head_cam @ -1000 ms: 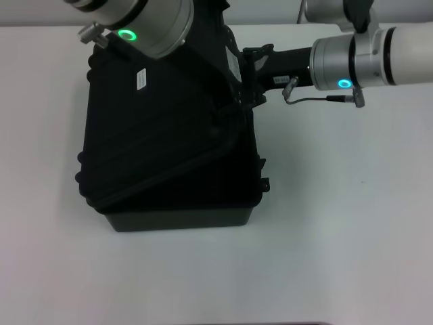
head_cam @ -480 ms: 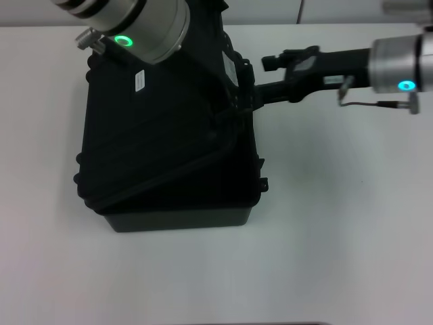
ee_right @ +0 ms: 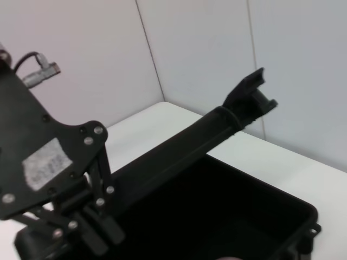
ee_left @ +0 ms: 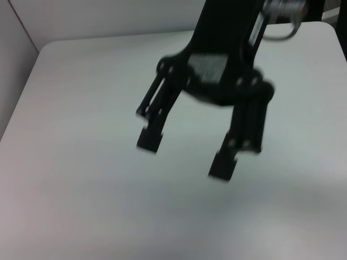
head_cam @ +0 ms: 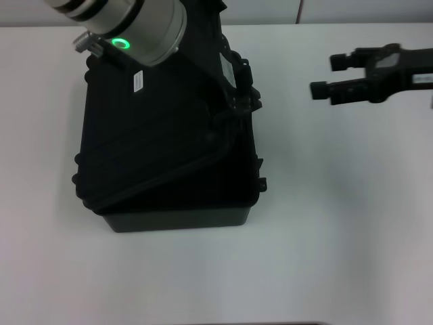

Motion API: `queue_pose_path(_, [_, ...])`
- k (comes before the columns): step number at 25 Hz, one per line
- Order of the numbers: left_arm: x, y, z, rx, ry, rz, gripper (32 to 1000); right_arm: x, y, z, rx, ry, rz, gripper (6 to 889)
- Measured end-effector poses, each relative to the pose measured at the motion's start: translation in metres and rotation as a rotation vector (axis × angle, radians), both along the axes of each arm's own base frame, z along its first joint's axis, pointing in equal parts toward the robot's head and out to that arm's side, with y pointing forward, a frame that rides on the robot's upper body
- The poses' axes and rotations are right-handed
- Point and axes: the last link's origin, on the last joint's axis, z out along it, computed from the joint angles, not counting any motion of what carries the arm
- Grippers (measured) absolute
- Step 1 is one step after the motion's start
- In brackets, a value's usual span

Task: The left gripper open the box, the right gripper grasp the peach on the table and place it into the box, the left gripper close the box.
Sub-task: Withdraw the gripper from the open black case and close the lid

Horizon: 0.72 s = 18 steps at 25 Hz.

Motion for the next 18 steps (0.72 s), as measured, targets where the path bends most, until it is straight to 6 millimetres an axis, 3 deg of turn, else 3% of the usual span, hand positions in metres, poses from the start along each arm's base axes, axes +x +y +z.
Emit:
queue_pose_path(6, [0.000, 0.003, 0.005, 0.014, -0.018, 0.012, 106, -0.005, -0.008, 0.020, 0.005, 0.003, 0.002, 854])
queue_pose_path(18, [0.002, 0.000, 0.007, -0.006, -0.035, -0.002, 107, -0.007, -0.006, 0.024, 0.020, 0.011, -0.008, 853])
